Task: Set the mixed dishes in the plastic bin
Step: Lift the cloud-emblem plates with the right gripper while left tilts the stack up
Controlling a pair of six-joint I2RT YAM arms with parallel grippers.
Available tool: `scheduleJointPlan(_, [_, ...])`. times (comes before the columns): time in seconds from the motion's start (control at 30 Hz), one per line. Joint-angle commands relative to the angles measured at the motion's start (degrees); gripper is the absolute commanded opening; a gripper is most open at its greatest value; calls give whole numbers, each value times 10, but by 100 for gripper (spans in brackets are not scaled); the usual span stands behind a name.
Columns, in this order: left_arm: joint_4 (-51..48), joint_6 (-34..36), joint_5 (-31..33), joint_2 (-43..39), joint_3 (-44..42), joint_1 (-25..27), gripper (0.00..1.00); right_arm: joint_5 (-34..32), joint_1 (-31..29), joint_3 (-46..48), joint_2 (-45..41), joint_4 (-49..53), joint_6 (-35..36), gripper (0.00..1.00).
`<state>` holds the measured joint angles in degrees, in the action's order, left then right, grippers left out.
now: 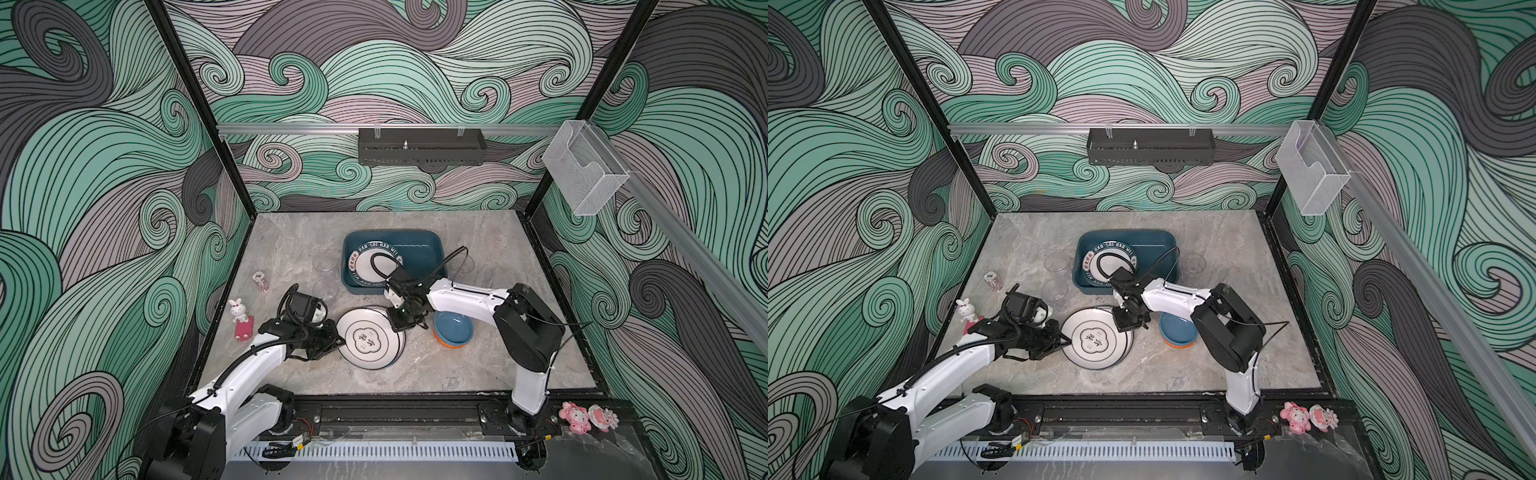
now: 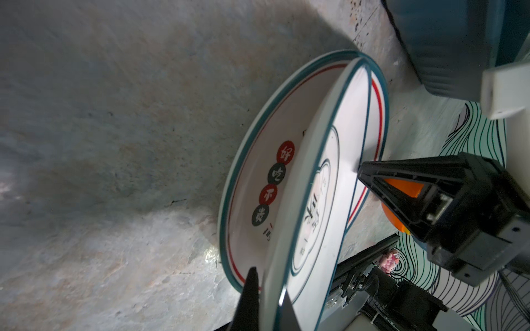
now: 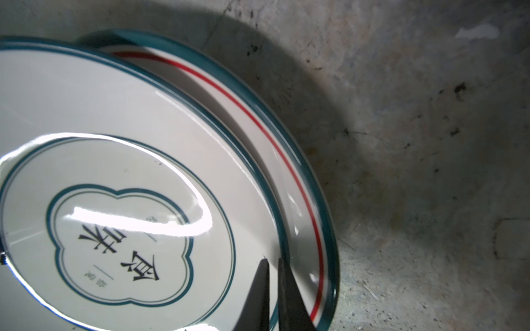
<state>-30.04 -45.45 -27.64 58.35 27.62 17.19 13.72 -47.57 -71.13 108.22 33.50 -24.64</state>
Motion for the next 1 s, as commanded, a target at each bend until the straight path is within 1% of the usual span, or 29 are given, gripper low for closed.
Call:
scheduleJointPlan(0.0, [-47, 1, 26, -9, 16, 3, 0, -6, -1, -6, -32, 9, -2, 14])
scheduleJointPlan(0.43, [-62, -7, 16, -46, 53, 2, 0, -14, 25, 0, -123, 25, -4, 31])
scheduleJointPlan(0.7, [-61, -24, 0, -64, 85, 1, 0, 10, 59, 17, -178, 25, -16, 38])
scheduleJointPlan(0.83, [-59, -33, -3, -73, 104, 2, 0, 26, 80, 28, -203, 25, -23, 43])
scheduleJointPlan(0.97, [-46, -46, -7, -84, 119, 2, 0, 52, 101, 46, -226, 3, -34, 48])
